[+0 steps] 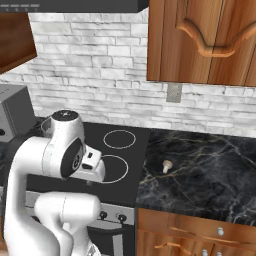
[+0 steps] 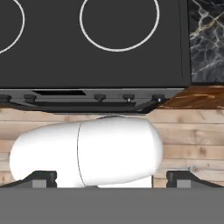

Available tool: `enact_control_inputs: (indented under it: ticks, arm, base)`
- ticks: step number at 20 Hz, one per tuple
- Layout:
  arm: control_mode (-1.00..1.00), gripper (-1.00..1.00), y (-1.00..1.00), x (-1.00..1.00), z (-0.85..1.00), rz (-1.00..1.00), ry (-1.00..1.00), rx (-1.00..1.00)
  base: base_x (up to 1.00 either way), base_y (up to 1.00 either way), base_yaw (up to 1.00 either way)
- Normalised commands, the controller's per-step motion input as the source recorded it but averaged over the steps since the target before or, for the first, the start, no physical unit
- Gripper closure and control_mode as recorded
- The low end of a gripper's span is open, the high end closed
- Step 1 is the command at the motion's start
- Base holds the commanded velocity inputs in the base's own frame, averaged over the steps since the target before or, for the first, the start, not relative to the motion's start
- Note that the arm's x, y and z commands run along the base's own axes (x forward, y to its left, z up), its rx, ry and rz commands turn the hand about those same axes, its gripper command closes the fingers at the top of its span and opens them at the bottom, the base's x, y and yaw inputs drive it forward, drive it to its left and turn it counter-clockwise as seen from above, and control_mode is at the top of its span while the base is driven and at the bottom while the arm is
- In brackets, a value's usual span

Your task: Turn on the burner for the pot on the stove. Wait thirty seconds for the pot to heat up. Then add the mushroom to the pot.

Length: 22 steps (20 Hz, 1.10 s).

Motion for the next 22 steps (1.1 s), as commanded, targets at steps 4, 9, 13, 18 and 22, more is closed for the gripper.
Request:
enact_control_inputs:
  ticks: [4,9,13,18,22]
  arm:
    - [-1.0,-1.0,-0.87,0.0,-0.34,-0.03,-0.08,0.1]
    - [-1.0,-1.0,-0.77,0.0,-0.45,-0.03,-0.07,0.03]
    - [-1.0,-1.0,-0.57,0.17,-0.44,-0.08,0.01,0.0]
    - [-1.0,-1.0,-0.38,0.06,-0.15,0.0,-0.05,0.04]
    - [-1.0,-1.0,-0.6,0.04,0.0,0.0,-0.11,0.13]
  base:
    - [0.0,0.0,0.0]
    - [0.0,0.0,0.0]
    - [0.0,0.0,0.0]
    - [0.0,0.0,0.0]
    - [0.0,0.0,0.0]
